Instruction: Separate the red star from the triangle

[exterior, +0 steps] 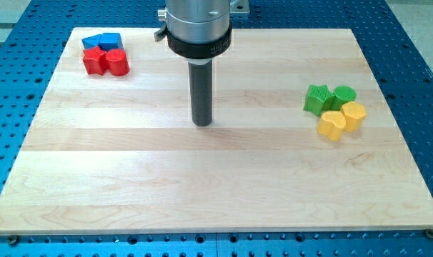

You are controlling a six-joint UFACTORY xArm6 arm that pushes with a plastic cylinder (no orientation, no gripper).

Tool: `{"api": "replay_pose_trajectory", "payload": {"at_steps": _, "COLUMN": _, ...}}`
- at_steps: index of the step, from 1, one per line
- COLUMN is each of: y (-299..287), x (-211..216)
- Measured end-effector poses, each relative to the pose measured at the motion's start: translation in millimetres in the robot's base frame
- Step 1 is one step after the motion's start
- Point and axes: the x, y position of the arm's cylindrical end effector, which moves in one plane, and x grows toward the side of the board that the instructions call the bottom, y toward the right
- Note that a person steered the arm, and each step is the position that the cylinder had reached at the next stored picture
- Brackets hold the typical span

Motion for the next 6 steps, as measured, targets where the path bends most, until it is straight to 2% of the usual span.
{"api": "replay_pose_trajectory", "payload": {"at_steps": 2, "y": 7, "x": -10}}
{"api": "replay_pose_trajectory", "payload": {"at_steps": 3, "y": 41, "x": -83}}
{"api": "replay_pose_trajectory", "payload": {"at_steps": 4, "y": 15, "x": -168}}
{"api": "replay_pose_trajectory", "payload": {"at_steps": 5, "y": -53, "x": -202}}
{"api": "replay_pose_trajectory", "payload": {"at_steps": 6, "y": -111, "x": -201}}
